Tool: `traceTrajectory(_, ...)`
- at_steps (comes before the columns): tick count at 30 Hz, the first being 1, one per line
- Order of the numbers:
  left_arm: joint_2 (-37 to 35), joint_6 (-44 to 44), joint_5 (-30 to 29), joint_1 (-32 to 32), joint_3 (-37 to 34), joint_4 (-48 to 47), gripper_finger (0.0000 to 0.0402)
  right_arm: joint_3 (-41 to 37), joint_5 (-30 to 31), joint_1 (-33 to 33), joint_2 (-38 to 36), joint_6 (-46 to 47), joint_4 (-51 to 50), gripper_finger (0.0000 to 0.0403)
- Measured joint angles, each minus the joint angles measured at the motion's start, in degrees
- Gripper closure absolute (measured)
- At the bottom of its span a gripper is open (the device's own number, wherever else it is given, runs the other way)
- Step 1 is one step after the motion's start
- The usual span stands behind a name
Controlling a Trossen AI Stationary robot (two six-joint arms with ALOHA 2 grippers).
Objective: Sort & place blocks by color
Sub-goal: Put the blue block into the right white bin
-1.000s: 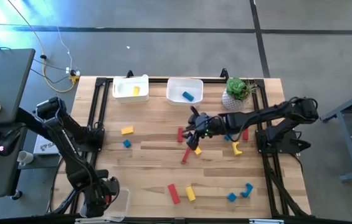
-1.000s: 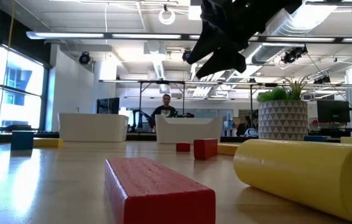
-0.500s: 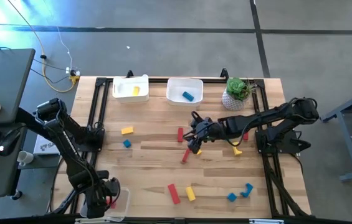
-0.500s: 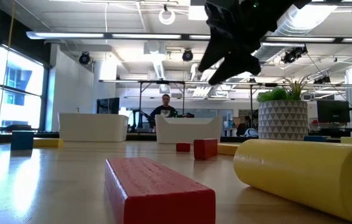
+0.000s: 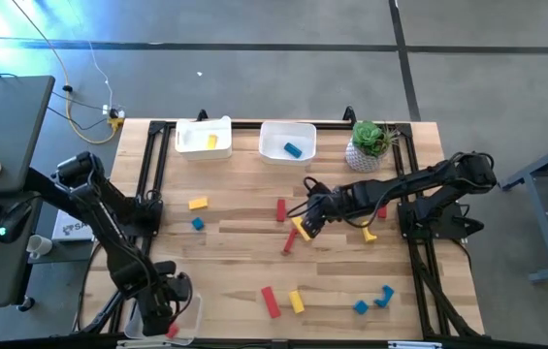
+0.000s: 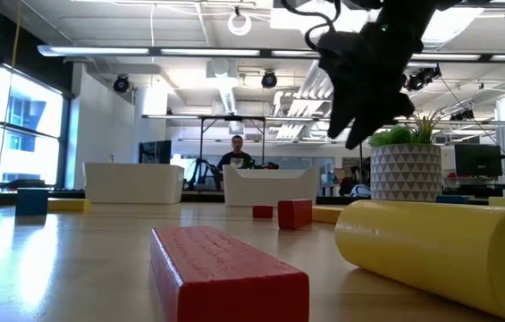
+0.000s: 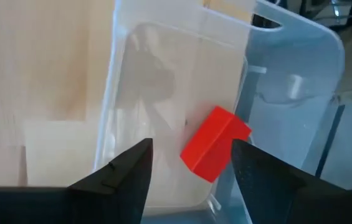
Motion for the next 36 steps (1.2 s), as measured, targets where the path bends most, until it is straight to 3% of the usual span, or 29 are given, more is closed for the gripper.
traceTrajectory(10,-3.4,7.4,-4.1,2.7,0.0,-0.2,0.0220,0.0,3.1,0.1,0.0,13.0,-13.1,0.0192)
traceTrajectory(18,-5.1,20.3,-13.2,9.1,0.0,-4.7,0.0222,0.0,2.7,0.1,0.0,23.0,-19.5,0.0192)
traceTrajectory(23,-6.6,26.3,-18.1,13.8,0.0,-5.8,0.0222,0.0,2.3,0.0,0.0,23.7,-24.9,0.0192)
traceTrajectory(28,-7.4,30.0,-20.0,17.1,0.0,-5.9,0.0222,0.0,0.9,-1.3,0.0,14.4,-29.3,0.0192)
traceTrajectory(36,-7.4,30.7,-20.3,18.9,0.0,-5.8,0.0222,0.0,-5.5,-4.1,0.0,-12.5,-30.0,0.0192)
